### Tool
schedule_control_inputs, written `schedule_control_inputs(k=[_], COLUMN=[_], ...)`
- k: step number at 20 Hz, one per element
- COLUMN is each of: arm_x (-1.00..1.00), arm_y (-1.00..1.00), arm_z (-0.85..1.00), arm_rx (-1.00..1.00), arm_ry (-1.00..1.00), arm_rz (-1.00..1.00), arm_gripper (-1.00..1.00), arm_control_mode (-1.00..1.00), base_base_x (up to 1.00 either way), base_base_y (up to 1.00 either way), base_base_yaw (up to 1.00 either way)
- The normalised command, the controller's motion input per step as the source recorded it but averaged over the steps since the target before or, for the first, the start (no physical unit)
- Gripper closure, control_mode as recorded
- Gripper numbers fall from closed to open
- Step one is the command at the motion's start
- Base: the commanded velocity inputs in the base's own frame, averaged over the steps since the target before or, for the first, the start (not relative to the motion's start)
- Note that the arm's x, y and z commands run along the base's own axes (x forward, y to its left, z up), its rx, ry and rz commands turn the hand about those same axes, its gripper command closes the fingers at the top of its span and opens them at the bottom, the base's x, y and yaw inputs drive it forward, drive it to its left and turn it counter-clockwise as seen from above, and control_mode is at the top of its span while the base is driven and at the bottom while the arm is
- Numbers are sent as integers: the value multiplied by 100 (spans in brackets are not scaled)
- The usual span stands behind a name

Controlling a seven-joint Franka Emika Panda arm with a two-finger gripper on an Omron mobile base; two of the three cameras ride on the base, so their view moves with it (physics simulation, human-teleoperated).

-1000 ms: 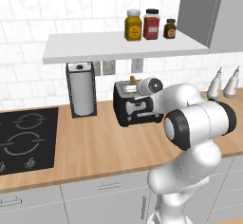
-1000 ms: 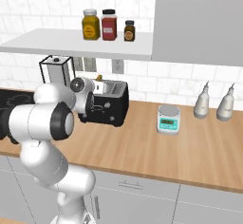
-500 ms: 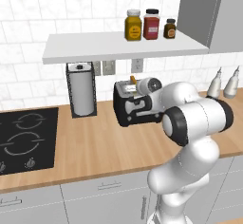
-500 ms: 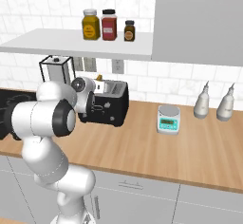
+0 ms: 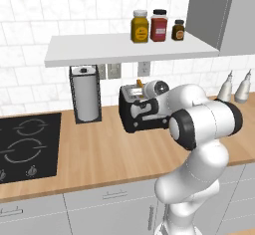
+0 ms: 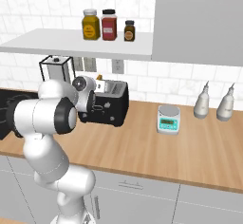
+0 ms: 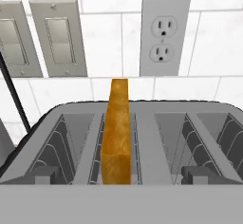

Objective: Start the toaster. Once the lever pops up, take the bread to the plate on the dining counter.

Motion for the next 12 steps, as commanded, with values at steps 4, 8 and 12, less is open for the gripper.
schedule_control_inputs(k=[4, 8, 12], arm_x=[10, 12, 5], arm_y=[6, 7, 3], arm_z=[0, 0, 0], arm_rx=[0, 0, 0], arm_ry=[0, 0, 0], arm_rz=[0, 0, 0], arm_gripper=[-100, -100, -100], arm_control_mode=[-100, -100, -100], base_base_x=[0, 0, 0], base_base_y=[0, 0, 0], base_base_yaw=[0, 0, 0])
